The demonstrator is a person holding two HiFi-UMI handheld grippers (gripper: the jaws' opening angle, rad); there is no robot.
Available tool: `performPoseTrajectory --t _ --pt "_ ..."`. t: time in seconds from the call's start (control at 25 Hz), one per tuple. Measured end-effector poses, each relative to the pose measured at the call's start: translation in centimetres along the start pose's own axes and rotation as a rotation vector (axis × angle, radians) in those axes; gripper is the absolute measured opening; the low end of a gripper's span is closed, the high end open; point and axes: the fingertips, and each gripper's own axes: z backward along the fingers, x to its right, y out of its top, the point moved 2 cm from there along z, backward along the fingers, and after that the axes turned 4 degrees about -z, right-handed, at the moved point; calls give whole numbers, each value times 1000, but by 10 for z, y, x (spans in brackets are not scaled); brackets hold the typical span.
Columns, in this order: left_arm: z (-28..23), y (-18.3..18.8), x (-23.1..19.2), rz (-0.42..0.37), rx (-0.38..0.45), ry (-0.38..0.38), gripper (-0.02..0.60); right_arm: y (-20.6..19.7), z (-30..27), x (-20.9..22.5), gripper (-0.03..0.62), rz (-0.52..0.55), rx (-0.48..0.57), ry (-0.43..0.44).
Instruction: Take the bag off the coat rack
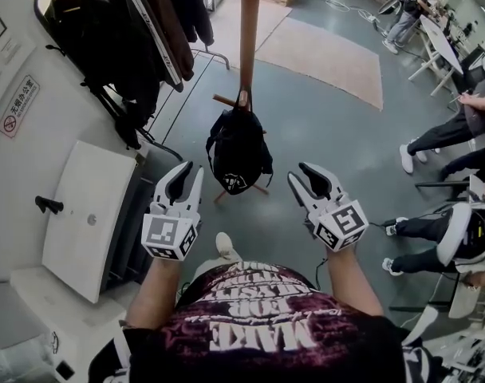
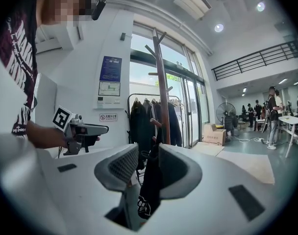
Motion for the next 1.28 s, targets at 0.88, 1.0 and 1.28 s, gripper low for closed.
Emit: performPoseTrajectory --t 0.88,1.0,1.28 --pt "-57 14 -77 -10 22 -82 80 32 -91 5 137 12 15 -49" --pt "-61 14 -78 -12 24 -112 80 35 -97 0 137 11 17 -58" --pt "-69 10 -73 -5 20 -166 80 30 -95 -3 135 18 -19 -79"
